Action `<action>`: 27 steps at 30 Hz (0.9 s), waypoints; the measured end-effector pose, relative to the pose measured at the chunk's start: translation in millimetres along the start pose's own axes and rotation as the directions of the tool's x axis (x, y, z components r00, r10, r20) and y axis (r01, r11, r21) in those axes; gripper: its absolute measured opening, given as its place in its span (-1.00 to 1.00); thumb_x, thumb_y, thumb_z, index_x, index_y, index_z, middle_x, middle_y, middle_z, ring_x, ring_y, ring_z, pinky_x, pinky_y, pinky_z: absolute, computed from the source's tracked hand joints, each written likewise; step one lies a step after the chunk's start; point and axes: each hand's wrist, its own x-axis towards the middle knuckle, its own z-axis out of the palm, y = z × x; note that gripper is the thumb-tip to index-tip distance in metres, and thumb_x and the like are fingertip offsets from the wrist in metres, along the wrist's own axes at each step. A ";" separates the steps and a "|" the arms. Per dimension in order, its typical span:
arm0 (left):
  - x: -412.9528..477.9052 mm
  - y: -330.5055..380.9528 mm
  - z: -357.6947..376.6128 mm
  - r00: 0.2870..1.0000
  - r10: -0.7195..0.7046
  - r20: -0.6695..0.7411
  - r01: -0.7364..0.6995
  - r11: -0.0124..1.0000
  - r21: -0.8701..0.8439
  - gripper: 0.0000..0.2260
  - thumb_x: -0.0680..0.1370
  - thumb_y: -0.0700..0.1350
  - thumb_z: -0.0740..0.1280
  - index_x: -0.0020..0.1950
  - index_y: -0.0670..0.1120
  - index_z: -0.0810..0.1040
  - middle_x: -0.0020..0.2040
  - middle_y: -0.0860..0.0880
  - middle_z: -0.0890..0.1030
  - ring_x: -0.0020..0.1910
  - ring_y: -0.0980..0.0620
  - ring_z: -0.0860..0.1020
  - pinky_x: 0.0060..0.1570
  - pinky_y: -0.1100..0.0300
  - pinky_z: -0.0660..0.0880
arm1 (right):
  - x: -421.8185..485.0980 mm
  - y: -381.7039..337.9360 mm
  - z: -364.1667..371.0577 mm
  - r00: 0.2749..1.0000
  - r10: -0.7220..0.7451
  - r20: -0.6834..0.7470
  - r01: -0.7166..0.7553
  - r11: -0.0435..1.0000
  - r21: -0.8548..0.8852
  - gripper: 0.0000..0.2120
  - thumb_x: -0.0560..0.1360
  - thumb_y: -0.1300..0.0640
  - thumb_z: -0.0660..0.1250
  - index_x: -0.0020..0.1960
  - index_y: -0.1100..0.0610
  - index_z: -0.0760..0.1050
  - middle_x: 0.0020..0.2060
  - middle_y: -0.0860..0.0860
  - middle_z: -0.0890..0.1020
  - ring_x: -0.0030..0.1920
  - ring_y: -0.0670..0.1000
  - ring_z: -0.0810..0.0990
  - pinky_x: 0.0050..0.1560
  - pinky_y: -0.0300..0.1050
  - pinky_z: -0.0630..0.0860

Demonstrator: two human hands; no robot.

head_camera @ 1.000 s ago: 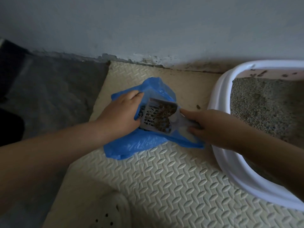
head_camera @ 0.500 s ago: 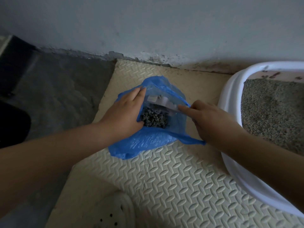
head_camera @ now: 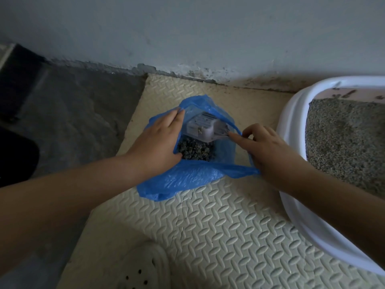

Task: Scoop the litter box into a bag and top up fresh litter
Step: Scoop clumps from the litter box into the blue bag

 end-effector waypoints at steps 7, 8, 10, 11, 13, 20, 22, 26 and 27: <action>-0.3 0.7 2.5 1.000 0.004 0.009 -0.004 1.000 0.009 -0.10 0.47 -0.04 0.42 0.56 -0.06 -0.17 0.57 0.04 -0.11 0.52 0.05 -0.04 0.42 0.15 0.12 | 0.2 4.4 3.9 1.000 -0.008 -0.021 0.009 0.998 0.055 -0.28 0.36 0.46 0.28 0.44 -0.01 0.33 0.15 0.10 0.44 0.13 0.16 0.42 0.04 0.08 0.47; -0.2 0.8 2.5 1.000 0.004 0.007 -0.004 1.000 0.011 -0.10 0.47 -0.03 0.42 0.56 -0.06 -0.18 0.57 0.04 -0.11 0.53 0.05 -0.04 0.42 0.15 0.12 | 0.3 4.7 3.5 0.999 -0.009 -0.032 0.011 0.998 0.061 -0.28 0.36 0.47 0.28 0.44 -0.01 0.33 0.14 0.11 0.44 0.13 0.16 0.43 0.04 0.10 0.48; 0.4 1.1 2.4 1.000 0.003 0.001 -0.003 1.000 0.014 -0.10 0.47 -0.04 0.42 0.56 -0.07 -0.17 0.57 0.04 -0.11 0.53 0.05 -0.03 0.42 0.16 0.12 | -0.3 3.5 2.0 0.999 -0.020 -0.036 0.022 0.998 0.060 -0.26 0.35 0.47 0.29 0.44 0.00 0.32 0.16 0.11 0.44 0.14 0.16 0.42 0.05 0.12 0.48; 0.5 1.3 2.1 1.000 0.003 0.000 -0.003 1.000 0.014 -0.10 0.47 -0.04 0.42 0.56 -0.07 -0.17 0.57 0.04 -0.11 0.53 0.05 -0.03 0.41 0.16 0.12 | -1.0 3.3 1.7 0.999 -0.019 -0.040 0.021 0.998 0.059 -0.26 0.35 0.48 0.29 0.45 0.00 0.32 0.17 0.11 0.43 0.15 0.16 0.41 0.05 0.12 0.48; 0.9 1.6 2.0 1.000 0.004 -0.003 -0.004 1.000 0.015 -0.11 0.47 -0.04 0.42 0.56 -0.07 -0.17 0.57 0.04 -0.10 0.53 0.05 -0.02 0.41 0.16 0.12 | -2.3 2.6 1.7 0.998 -0.015 -0.053 0.019 0.998 0.065 -0.24 0.34 0.48 0.29 0.45 0.00 0.30 0.17 0.11 0.42 0.16 0.16 0.40 0.05 0.13 0.48; 0.8 1.7 3.5 1.000 0.006 0.003 -0.006 1.000 0.019 -0.10 0.47 -0.03 0.41 0.56 -0.06 -0.18 0.57 0.03 -0.11 0.52 0.06 -0.04 0.42 0.16 0.12 | -8.4 3.1 6.8 0.999 -0.017 -0.050 0.020 0.998 0.059 -0.20 0.29 0.51 0.29 0.44 0.00 0.33 0.14 0.12 0.43 0.11 0.17 0.42 0.00 0.15 0.50; 1.1 1.9 3.3 1.000 0.005 0.003 -0.005 1.000 0.021 -0.10 0.47 -0.03 0.41 0.56 -0.06 -0.18 0.57 0.03 -0.11 0.52 0.05 -0.04 0.41 0.17 0.12 | -8.7 5.6 6.9 0.997 -0.019 -0.075 0.023 0.998 0.053 -0.20 0.28 0.53 0.29 0.43 0.01 0.35 0.13 0.12 0.44 0.09 0.17 0.44 -0.02 0.12 0.51; 1.5 2.5 3.3 1.000 0.006 0.002 -0.006 1.000 0.013 -0.10 0.48 -0.03 0.41 0.56 -0.06 -0.18 0.57 0.05 -0.12 0.52 0.06 -0.04 0.41 0.16 0.14 | -11.2 7.4 8.6 0.995 -0.033 -0.091 0.037 0.998 0.043 -0.22 0.28 0.52 0.29 0.41 0.01 0.38 0.11 0.12 0.45 0.06 0.17 0.46 -0.04 0.09 0.52; 1.5 2.2 3.4 1.000 0.006 0.001 -0.006 1.000 0.012 -0.10 0.48 -0.03 0.41 0.56 -0.05 -0.18 0.57 0.05 -0.12 0.52 0.06 -0.04 0.41 0.16 0.14 | -11.6 7.2 8.7 0.995 -0.034 -0.095 0.039 0.998 0.049 -0.23 0.28 0.52 0.29 0.41 0.02 0.38 0.11 0.12 0.45 0.06 0.17 0.46 -0.05 0.09 0.53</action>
